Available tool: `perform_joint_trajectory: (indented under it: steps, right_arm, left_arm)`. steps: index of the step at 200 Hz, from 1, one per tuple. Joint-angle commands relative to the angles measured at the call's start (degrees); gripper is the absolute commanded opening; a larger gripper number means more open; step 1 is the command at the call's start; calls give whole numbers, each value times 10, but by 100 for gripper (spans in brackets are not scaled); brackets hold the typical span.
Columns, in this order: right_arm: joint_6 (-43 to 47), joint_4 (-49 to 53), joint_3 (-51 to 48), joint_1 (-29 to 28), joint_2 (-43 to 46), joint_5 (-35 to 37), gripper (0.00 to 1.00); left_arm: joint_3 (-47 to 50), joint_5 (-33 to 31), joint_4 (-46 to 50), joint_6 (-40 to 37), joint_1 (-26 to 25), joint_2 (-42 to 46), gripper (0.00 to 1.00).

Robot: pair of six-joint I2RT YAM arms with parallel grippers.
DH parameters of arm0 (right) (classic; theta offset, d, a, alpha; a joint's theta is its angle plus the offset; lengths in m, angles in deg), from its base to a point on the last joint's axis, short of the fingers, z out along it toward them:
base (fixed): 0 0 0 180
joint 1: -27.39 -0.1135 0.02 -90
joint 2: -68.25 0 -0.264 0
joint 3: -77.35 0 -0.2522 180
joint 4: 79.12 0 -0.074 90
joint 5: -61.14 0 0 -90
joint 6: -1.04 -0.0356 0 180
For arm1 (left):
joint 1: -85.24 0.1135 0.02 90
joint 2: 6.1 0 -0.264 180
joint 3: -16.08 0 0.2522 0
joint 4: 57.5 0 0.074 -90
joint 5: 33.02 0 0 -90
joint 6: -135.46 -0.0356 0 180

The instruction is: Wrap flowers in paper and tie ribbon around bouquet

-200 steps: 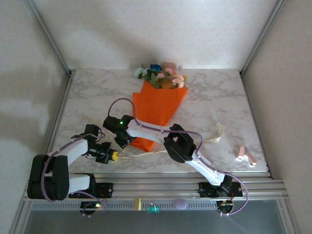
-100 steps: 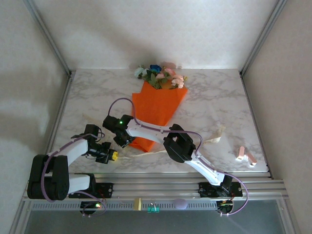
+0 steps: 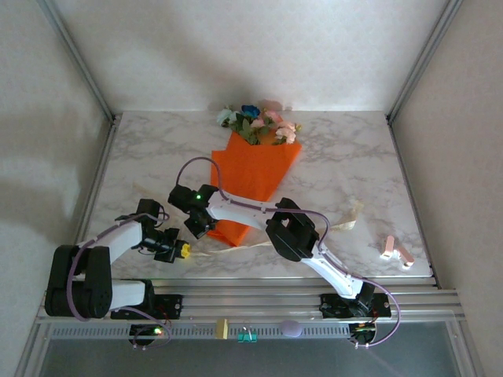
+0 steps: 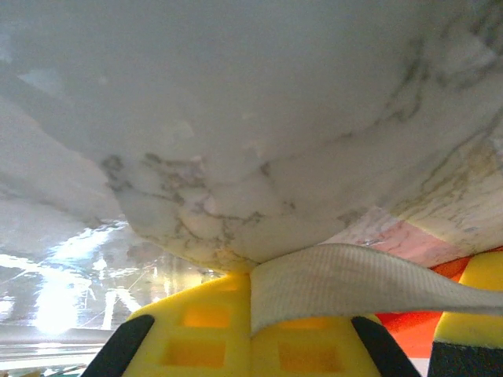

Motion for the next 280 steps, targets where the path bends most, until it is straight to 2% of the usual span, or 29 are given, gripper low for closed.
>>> perform_joint_trajectory:
  steps: [1, 30, 71, 171, 224, 274, 280]
  right_arm:
    - [11, 30, -30, 20, 20, 14, 0]
    - [20, 25, -59, 42, 88, -3, 0]
    - [41, 42, -83, 48, 137, -30, 0]
    - [20, 67, -116, 36, 191, -52, 0]
    - [12, 73, -110, 17, 195, -52, 0]
    - [0, 53, -138, 9, 171, -84, 0]
    - [-5, 49, -144, 9, 167, -91, 6]
  left_arm:
    - [32, -149, -217, -15, -8, -64, 0]
    - [-8, -134, -246, -14, -33, -105, 0]
    - [-92, -112, -299, -19, -53, -226, 0]
    - [-431, -97, -349, 27, -55, -454, 0]
    - [-529, -87, -342, 41, -54, -495, 0]
    - [-504, -81, -364, 45, -54, -476, 0]
    - [-498, -78, -363, 44, -54, -471, 0]
